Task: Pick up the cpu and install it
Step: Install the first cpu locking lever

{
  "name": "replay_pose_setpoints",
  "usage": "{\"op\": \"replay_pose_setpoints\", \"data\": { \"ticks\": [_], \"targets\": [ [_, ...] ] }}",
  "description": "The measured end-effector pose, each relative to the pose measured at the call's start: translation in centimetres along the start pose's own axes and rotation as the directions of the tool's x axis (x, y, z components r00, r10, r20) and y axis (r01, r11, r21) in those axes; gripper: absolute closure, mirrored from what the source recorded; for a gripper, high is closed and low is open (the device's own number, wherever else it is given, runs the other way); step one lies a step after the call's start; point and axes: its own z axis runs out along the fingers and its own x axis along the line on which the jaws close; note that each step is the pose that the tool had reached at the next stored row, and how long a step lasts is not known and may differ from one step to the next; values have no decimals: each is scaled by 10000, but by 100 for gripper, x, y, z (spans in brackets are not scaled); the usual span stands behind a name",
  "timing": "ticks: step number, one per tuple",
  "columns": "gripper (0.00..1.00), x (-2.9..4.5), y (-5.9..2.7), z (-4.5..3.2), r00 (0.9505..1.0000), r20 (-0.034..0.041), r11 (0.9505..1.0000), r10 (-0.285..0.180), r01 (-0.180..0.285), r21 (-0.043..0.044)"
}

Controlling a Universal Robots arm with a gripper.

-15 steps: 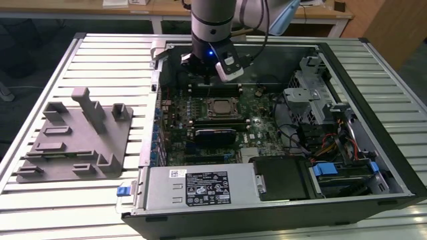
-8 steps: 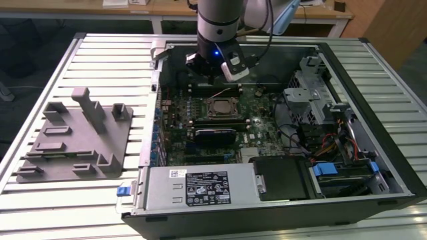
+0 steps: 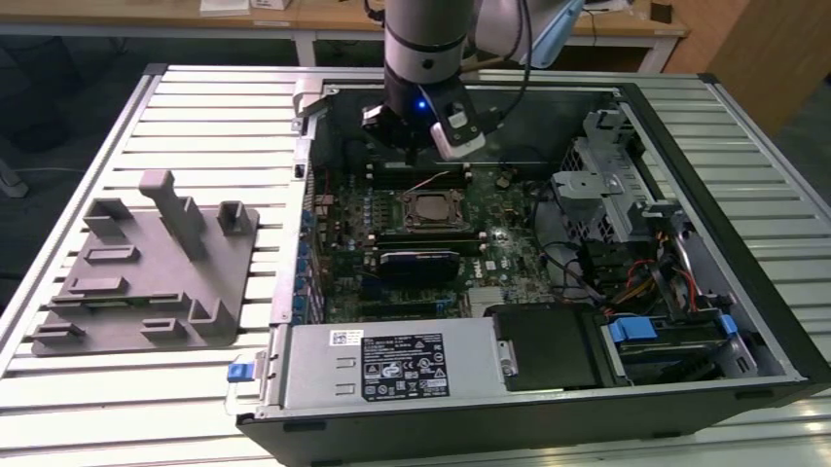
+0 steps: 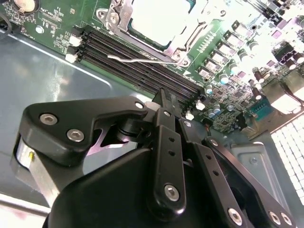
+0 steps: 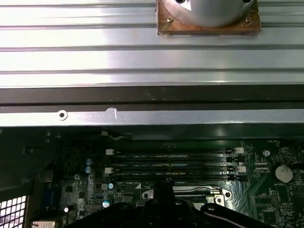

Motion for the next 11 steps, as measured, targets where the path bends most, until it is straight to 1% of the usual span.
{"op": "replay_pose_setpoints", "data": {
  "ticks": [6,11],
  "targets": [
    [89,-7,-11,39,10000,22,10000,-5,5,-1],
    [89,-36,-17,64,10000,22,10000,-5,5,-1]
  ]
}}
